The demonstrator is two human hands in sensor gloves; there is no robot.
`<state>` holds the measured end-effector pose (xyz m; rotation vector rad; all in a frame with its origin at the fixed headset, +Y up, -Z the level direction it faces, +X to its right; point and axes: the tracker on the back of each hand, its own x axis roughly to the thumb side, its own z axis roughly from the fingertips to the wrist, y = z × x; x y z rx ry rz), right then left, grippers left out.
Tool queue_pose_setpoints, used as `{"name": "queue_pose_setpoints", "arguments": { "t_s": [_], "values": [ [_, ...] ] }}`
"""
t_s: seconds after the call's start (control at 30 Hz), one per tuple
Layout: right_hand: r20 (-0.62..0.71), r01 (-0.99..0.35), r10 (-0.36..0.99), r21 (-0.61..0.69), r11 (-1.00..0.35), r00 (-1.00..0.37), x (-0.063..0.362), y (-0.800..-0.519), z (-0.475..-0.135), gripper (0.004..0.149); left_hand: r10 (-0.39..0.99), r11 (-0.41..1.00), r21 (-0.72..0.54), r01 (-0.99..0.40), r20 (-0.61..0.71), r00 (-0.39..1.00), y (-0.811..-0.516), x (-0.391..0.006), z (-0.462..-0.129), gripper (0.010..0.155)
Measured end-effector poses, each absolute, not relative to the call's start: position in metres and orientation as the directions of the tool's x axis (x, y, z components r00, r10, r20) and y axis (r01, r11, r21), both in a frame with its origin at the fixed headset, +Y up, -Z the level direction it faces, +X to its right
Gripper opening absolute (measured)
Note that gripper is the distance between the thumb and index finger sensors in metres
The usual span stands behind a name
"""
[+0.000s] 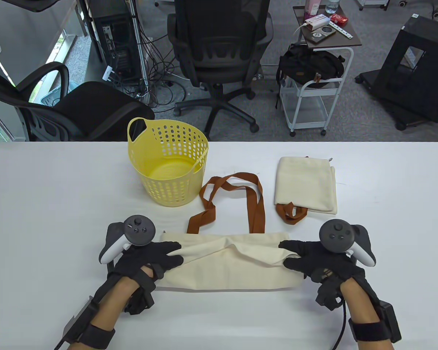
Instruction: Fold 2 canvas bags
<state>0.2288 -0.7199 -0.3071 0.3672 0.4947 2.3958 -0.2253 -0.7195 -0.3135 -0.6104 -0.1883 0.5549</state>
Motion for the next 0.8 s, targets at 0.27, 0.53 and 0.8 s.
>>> {"name": "queue_pose_setpoints", "arguments": {
  "t_s": [0.27, 0.53, 0.8],
  "values": [
    [0.102, -0.444, 0.545, 0.465, -0.766, -0.832, 0.224, -0.747, -0.311, 0.063, 0.524, 0.714, -0.562, -0.417, 0.033, 0.851, -0.745, -0.222, -0.315, 0.059],
    [0.095, -0.282, 0.315, 0.262, -0.923, -0.944, 0.205, -0.748, -0.3, 0.066, 0.375, 0.894, -0.291, -0.339, 0.075, 0.924, -0.733, -0.22, -0.302, 0.065],
    [0.013, 0.011, -0.009, 0.149, -0.989, -1.0, 0.183, -0.751, -0.29, 0.071, 0.304, 0.922, -0.316, -0.225, 0.227, 0.925, -0.739, -0.214, -0.295, 0.073]
  ]
}}
